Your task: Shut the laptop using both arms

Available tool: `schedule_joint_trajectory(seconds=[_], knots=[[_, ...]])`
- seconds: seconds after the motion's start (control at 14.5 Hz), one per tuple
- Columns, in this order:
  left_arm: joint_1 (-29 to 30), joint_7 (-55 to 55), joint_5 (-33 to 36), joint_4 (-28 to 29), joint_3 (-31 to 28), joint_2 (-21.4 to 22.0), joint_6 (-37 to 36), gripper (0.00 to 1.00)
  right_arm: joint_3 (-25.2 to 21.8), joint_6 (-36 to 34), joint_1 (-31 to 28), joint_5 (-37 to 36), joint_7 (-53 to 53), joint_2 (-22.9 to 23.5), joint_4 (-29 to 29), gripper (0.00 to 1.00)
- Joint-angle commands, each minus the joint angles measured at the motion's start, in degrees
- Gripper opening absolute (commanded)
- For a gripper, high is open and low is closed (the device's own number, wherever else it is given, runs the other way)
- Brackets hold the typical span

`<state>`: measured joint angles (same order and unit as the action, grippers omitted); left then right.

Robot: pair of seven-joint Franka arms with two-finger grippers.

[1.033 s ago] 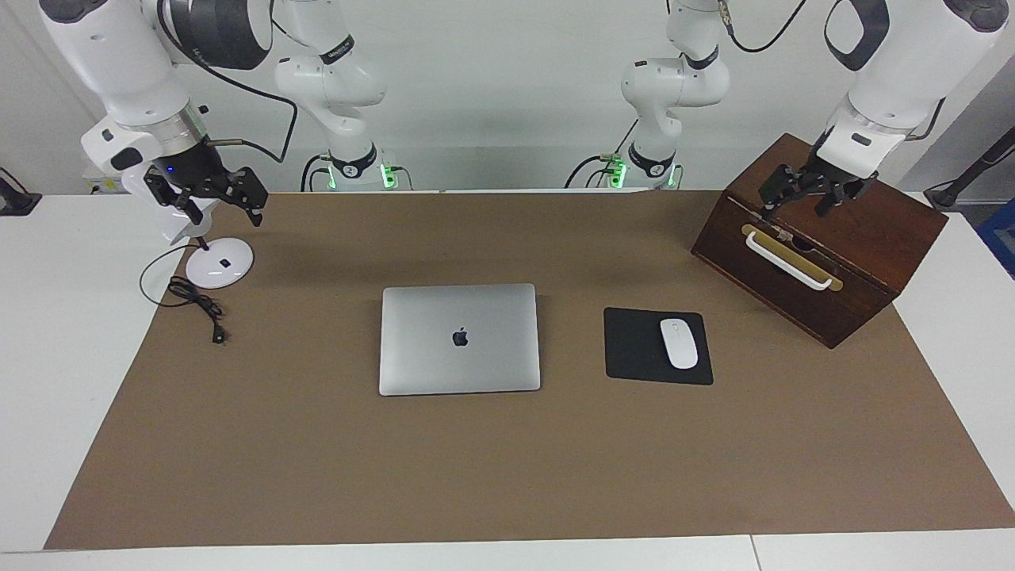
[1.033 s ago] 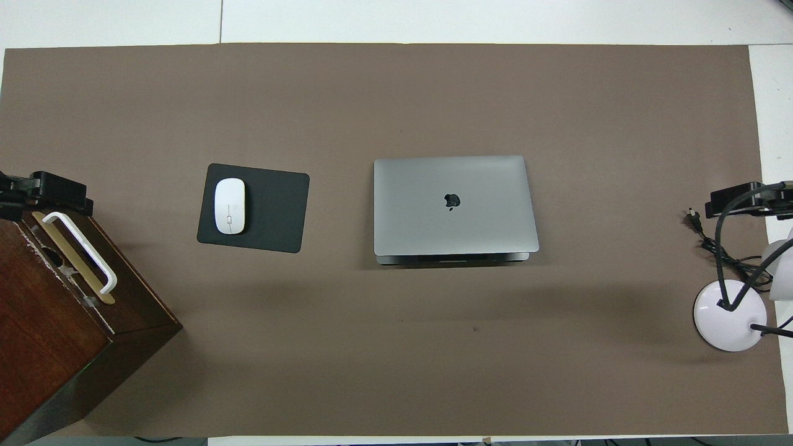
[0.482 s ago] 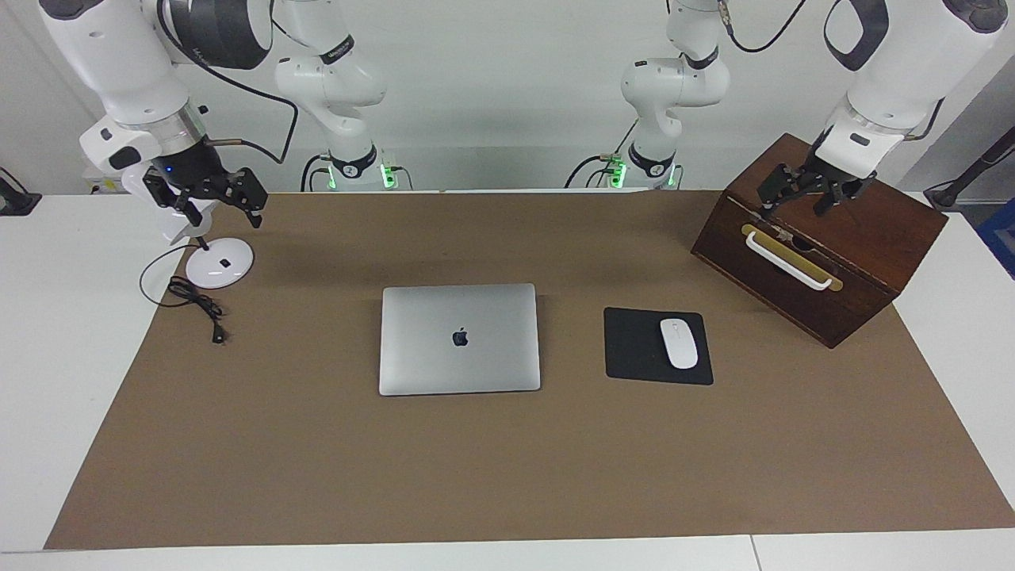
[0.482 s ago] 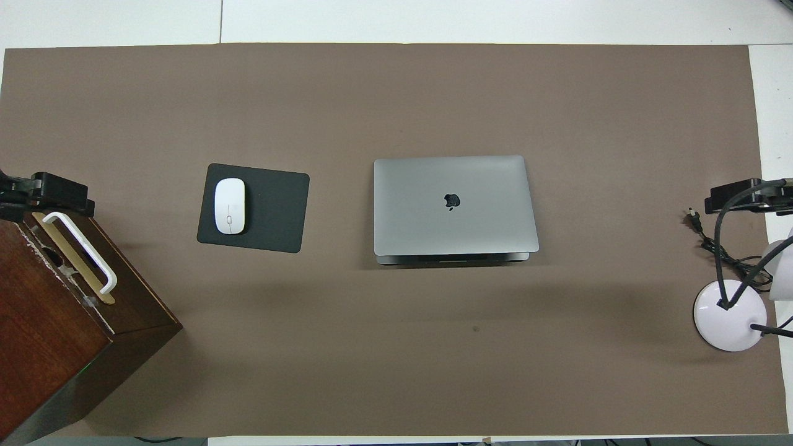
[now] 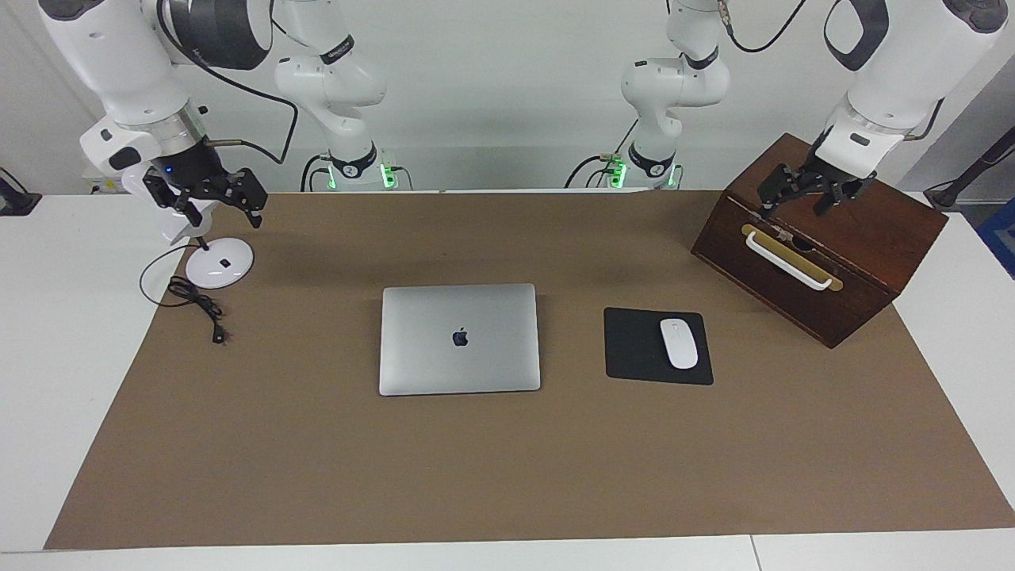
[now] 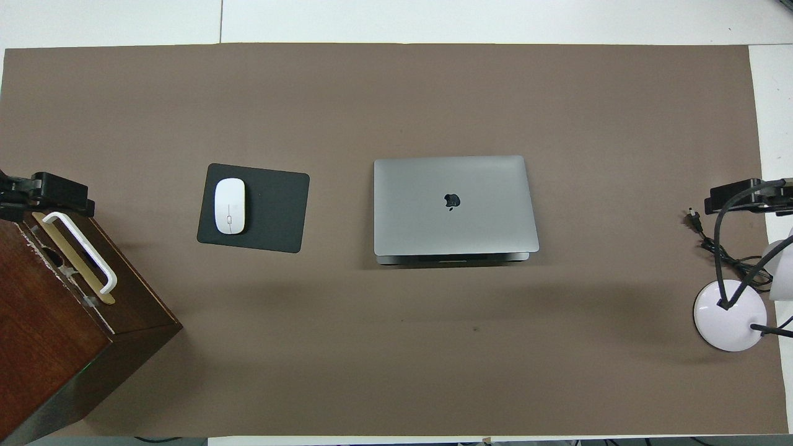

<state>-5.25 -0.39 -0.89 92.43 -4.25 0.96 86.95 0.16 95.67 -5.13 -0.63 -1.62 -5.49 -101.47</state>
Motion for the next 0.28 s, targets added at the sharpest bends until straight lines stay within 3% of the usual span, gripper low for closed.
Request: schedule_joint_trajectory(seconds=[0.0,0.21], knots=[[0.0,0.5,-0.6,0.5,-0.1,0.9,-0.4,1.0,0.6,0.9,-1.2,1.1,-0.9,-0.1,-0.6,1.0],[0.0,0.5,-0.6,0.5,-0.1,0.9,-0.2,1.0,0.6,1.0,-1.2,1.1,-1.0,-0.1,-0.6,1.0]])
